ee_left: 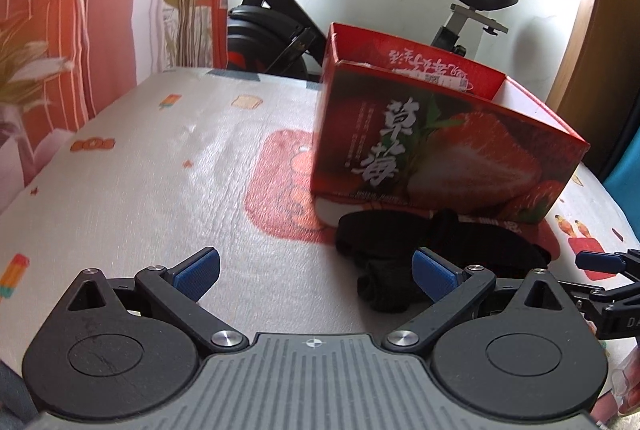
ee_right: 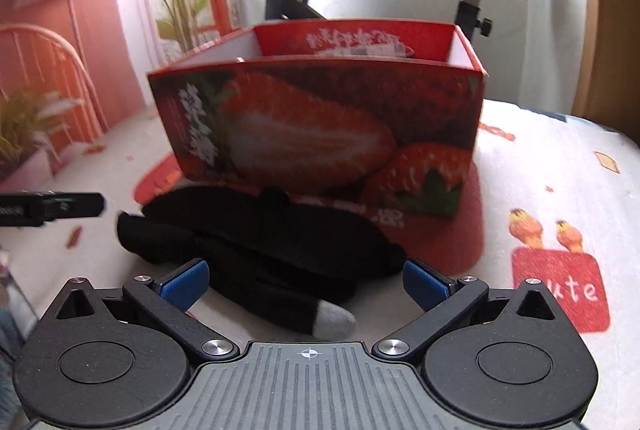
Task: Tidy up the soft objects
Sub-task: 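Lower both tools toward the black eye mask beside the box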
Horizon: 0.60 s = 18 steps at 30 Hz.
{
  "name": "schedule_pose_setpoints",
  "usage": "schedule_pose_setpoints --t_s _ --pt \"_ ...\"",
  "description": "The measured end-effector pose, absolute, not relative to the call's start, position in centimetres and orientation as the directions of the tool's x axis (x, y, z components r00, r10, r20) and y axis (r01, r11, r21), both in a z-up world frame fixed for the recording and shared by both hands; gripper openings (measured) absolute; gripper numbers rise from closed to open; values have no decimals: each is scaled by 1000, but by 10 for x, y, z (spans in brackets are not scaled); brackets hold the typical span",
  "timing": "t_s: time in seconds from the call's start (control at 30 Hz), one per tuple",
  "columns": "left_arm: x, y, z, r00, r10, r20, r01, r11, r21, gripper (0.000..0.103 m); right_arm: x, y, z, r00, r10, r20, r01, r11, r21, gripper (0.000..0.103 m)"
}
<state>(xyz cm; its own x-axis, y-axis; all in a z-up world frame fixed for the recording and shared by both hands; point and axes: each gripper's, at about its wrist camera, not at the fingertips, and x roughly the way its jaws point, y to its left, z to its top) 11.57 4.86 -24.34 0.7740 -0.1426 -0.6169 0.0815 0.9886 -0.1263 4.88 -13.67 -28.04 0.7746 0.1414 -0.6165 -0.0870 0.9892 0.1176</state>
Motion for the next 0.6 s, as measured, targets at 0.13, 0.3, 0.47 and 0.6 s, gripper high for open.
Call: schedule_pose_setpoints --t_s 0.13,0.3,0.47,0.6 --pt "116 50 -251 761 -147 -631 73 987 -142 103 48 -141 -287 782 136 -608 -72 989 128 103" --pt "118 48 -259 746 -167 -645 80 983 -163 103 50 -147 -295 785 155 -600 -69 984 164 102" --pt "122 46 -265 733 -187 -654 93 980 -176 103 52 -151 -298 786 173 -593 -68 978 196 102" --pt "123 46 -266 731 -210 -650 102 974 -200 97 53 -151 -299 784 179 -594 -69 977 204 96"
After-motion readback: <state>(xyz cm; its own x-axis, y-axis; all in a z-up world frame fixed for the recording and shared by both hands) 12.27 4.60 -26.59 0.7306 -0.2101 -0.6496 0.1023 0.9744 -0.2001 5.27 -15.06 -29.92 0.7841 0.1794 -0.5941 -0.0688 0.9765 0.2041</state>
